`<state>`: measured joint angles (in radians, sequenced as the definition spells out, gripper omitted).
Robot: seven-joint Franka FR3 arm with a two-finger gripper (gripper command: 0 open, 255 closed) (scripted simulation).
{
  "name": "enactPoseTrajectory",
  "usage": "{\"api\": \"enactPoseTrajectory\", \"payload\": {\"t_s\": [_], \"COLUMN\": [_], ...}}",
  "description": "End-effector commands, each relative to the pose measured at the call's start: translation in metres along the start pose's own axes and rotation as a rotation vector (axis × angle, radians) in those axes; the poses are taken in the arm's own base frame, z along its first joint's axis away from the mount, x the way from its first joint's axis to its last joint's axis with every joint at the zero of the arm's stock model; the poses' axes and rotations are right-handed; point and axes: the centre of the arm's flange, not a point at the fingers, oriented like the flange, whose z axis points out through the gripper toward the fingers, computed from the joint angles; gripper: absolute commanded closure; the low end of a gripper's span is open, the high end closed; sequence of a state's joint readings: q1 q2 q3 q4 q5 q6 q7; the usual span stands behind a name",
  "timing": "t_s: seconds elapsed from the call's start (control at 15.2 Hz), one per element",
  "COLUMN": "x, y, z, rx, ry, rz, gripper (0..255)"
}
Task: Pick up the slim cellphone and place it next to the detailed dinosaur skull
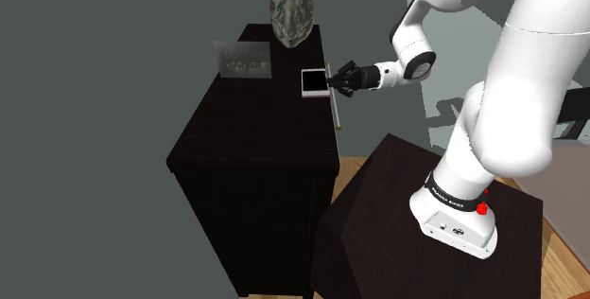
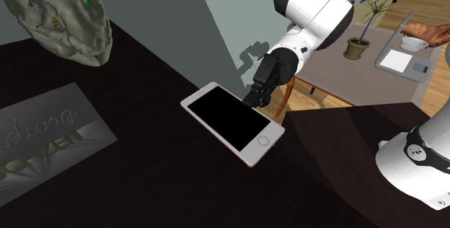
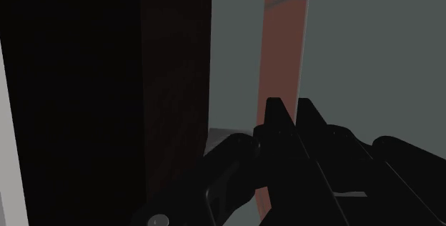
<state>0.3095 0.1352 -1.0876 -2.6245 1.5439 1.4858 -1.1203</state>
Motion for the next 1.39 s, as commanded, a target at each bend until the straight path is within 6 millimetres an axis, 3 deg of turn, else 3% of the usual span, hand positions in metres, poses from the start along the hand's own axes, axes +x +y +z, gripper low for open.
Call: {"api": "enactPoseTrajectory", "payload": {"t_s": [0.0, 1.32], "x": [0.001, 0.0], "y": [-0.01, -0.115], "z": [0.0, -0.006], "rx": [-0.001, -0.001], "ry": [0.0, 0.0], "rz": [0.0, 0.0], "gripper": [255, 255]}}
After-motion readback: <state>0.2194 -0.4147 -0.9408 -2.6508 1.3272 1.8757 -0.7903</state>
